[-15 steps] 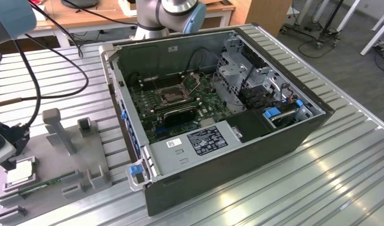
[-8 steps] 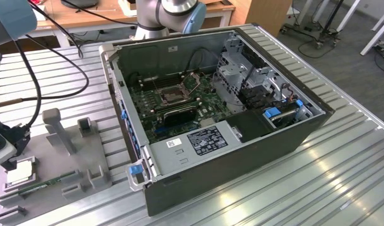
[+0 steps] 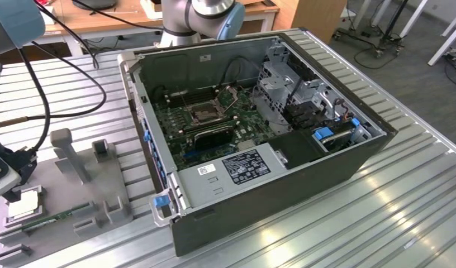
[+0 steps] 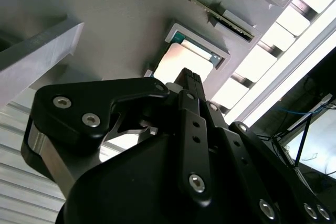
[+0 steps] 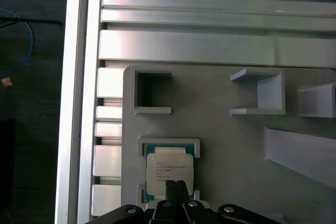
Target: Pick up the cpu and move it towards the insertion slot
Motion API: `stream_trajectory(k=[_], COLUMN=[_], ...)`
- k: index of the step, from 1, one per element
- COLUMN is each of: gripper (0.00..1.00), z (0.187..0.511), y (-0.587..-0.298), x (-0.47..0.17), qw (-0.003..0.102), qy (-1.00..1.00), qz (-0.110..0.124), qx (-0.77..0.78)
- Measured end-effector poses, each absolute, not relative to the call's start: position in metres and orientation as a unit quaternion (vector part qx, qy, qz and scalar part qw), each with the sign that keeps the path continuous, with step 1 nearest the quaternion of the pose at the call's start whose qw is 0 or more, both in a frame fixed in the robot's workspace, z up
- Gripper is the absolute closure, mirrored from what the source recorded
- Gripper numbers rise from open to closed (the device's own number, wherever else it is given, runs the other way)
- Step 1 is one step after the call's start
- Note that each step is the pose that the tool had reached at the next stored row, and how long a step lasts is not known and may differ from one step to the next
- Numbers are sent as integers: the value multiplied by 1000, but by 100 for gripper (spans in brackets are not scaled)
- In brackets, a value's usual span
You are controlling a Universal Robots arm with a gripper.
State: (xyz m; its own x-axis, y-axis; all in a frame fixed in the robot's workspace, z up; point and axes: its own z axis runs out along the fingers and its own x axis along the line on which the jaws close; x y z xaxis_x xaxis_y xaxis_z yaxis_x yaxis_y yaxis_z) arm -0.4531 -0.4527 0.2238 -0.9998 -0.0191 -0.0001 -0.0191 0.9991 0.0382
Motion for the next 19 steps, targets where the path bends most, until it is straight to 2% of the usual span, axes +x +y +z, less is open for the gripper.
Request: stream_trajectory(k=[11, 14, 15, 18, 19], gripper=[89, 71, 71, 59, 59], z=[224, 224, 224, 223, 223], y=[-453, -453, -453, -453, -453], x=[-453, -453, -453, -453, -453], qw=[0, 0, 0, 0, 0], qy=[-1000, -1000, -1000, -1000, -1000], qz=[-19, -19, -19, -19, -19], qx=[10, 10, 10, 10, 10])
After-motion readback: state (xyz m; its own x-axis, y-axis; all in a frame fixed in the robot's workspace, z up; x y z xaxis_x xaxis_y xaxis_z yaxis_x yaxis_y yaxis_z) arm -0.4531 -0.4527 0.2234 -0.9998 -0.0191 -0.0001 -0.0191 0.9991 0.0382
